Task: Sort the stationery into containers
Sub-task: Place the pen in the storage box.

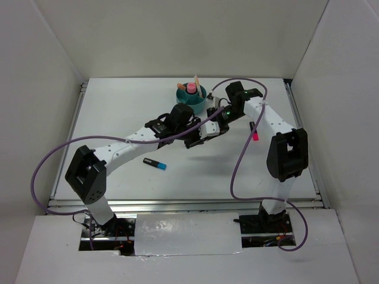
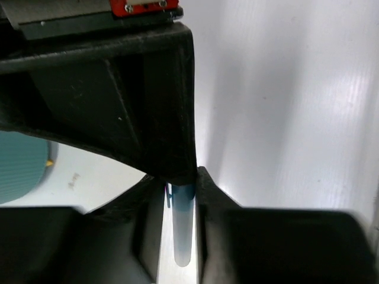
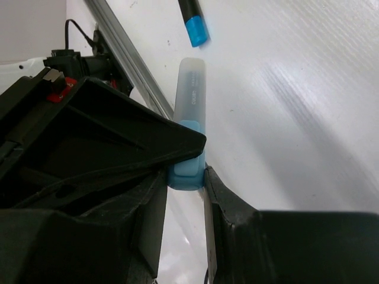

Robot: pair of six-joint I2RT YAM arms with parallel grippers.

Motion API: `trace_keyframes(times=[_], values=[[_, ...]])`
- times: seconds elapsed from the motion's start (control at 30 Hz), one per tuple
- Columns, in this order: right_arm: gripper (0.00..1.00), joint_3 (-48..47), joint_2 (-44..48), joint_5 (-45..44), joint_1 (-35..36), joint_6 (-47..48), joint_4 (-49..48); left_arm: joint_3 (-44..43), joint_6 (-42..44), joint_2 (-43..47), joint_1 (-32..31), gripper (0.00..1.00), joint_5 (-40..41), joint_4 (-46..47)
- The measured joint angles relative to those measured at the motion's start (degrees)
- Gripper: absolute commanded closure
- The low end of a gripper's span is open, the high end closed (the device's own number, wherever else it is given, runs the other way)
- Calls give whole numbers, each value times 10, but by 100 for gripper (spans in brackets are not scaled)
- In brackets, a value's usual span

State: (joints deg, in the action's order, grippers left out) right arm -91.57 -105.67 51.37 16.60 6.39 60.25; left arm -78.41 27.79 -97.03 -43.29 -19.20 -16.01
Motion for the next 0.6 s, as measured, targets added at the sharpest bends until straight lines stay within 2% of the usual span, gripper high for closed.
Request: trace_keyframes(times=[0.07, 0.1, 0.2, 0.37, 0.47, 0.6], values=[[80, 0, 0, -2, 0, -5, -3, -1, -4, 0, 0, 95, 4, -1], [76, 0, 0, -2, 0, -7, -3, -1, -7, 0, 0, 97, 5, -1], [65, 0, 0, 0, -10, -10, -2, 2, -11, 0, 0, 100, 5, 7], [60, -8, 0, 48, -52, -9, 18, 45, -26, 24, 5, 100, -3, 89], [58, -32, 0, 62, -121, 7, 22, 81, -59, 53, 30, 100, -26, 85], [53, -60, 0, 84, -239, 57, 44, 88, -129, 57, 100, 100, -73, 101]])
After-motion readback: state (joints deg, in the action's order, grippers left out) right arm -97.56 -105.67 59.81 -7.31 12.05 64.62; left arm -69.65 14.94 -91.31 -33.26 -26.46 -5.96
